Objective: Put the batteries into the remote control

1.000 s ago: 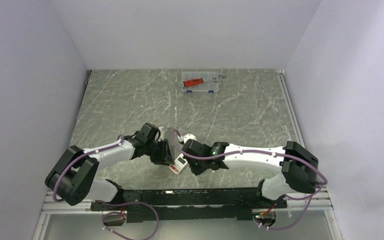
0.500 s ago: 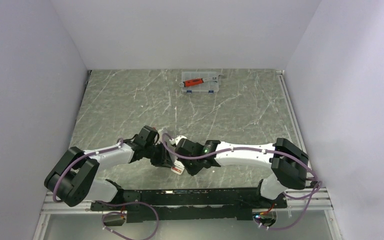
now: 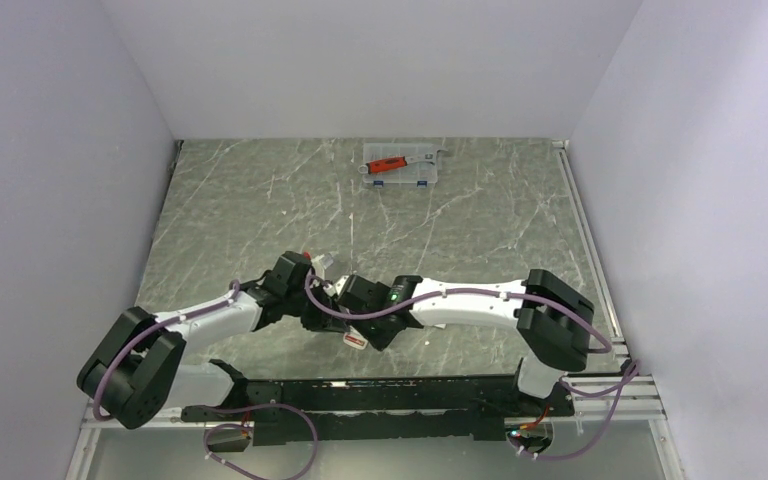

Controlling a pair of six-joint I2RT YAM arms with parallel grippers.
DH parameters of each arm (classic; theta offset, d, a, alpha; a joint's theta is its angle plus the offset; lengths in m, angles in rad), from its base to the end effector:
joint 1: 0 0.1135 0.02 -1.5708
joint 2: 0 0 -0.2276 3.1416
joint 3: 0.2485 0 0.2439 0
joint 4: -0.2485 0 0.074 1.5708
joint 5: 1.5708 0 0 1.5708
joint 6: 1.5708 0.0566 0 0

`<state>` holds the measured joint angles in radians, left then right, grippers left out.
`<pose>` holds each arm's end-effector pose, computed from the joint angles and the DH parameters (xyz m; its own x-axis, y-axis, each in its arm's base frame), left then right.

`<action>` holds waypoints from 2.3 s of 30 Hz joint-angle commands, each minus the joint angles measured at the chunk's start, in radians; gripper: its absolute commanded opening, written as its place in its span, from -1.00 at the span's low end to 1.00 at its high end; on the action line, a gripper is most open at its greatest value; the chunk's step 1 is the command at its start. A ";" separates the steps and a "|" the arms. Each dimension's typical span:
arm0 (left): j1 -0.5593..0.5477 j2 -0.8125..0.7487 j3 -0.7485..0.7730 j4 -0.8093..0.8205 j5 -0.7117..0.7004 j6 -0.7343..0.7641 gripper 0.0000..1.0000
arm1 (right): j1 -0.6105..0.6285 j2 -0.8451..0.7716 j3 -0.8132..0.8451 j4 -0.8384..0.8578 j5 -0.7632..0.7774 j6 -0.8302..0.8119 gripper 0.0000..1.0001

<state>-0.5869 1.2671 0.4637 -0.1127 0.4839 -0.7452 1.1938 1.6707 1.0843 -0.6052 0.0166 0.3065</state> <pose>0.1809 -0.1520 0.1037 -0.9778 -0.0706 -0.1973 0.0858 0.7243 -0.6841 0.1191 0.2983 0.1378 -0.6059 -0.7107 -0.3576 -0.7810 0.6170 0.0970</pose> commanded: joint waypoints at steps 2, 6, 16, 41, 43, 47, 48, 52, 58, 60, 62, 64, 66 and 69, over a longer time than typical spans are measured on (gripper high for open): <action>-0.005 -0.032 -0.009 0.002 -0.013 0.011 -0.50 | 0.003 0.028 0.051 -0.022 -0.012 -0.060 -0.92; -0.005 -0.049 -0.015 -0.028 -0.043 0.019 -0.43 | 0.003 0.043 0.056 -0.013 -0.012 -0.069 -0.92; -0.005 -0.076 -0.008 -0.102 -0.095 0.040 -0.35 | 0.003 0.063 0.075 -0.013 -0.012 -0.117 -0.90; -0.004 -0.144 0.010 -0.226 -0.185 0.044 0.03 | -0.011 0.106 0.113 -0.022 -0.037 -0.176 -0.74; -0.003 -0.143 0.010 -0.224 -0.184 0.044 0.03 | -0.013 0.107 0.116 -0.024 -0.037 -0.177 -0.72; -0.004 -0.144 0.013 -0.226 -0.185 0.043 0.03 | -0.013 0.113 0.127 -0.027 -0.037 -0.182 -0.68; -0.004 -0.144 0.012 -0.227 -0.185 0.045 0.04 | -0.013 0.114 0.129 -0.028 -0.036 -0.184 -0.68; -0.003 -0.144 0.014 -0.231 -0.185 0.046 0.04 | -0.013 0.117 0.142 -0.033 -0.034 -0.189 -0.64; -0.004 -0.146 0.019 -0.236 -0.186 0.047 0.04 | -0.014 0.124 0.155 -0.036 -0.030 -0.193 -0.57; -0.004 -0.143 0.022 -0.237 -0.186 0.048 0.04 | -0.013 0.126 0.157 -0.036 -0.029 -0.193 -0.55; -0.004 -0.139 0.024 -0.236 -0.185 0.050 0.04 | -0.013 0.125 0.158 -0.033 -0.031 -0.193 -0.54; -0.004 -0.137 0.026 -0.237 -0.185 0.050 0.04 | -0.013 0.127 0.159 -0.034 -0.030 -0.193 -0.53; -0.004 -0.135 0.027 -0.236 -0.185 0.051 0.04 | -0.013 0.126 0.162 -0.036 -0.027 -0.193 -0.52; -0.004 -0.131 0.029 -0.232 -0.183 0.052 0.04 | -0.013 0.115 0.161 -0.035 -0.020 -0.187 -0.50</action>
<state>-0.5884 1.1320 0.4538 -0.3504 0.3080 -0.7143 1.1851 1.7916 1.2011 -0.6479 -0.0177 0.1226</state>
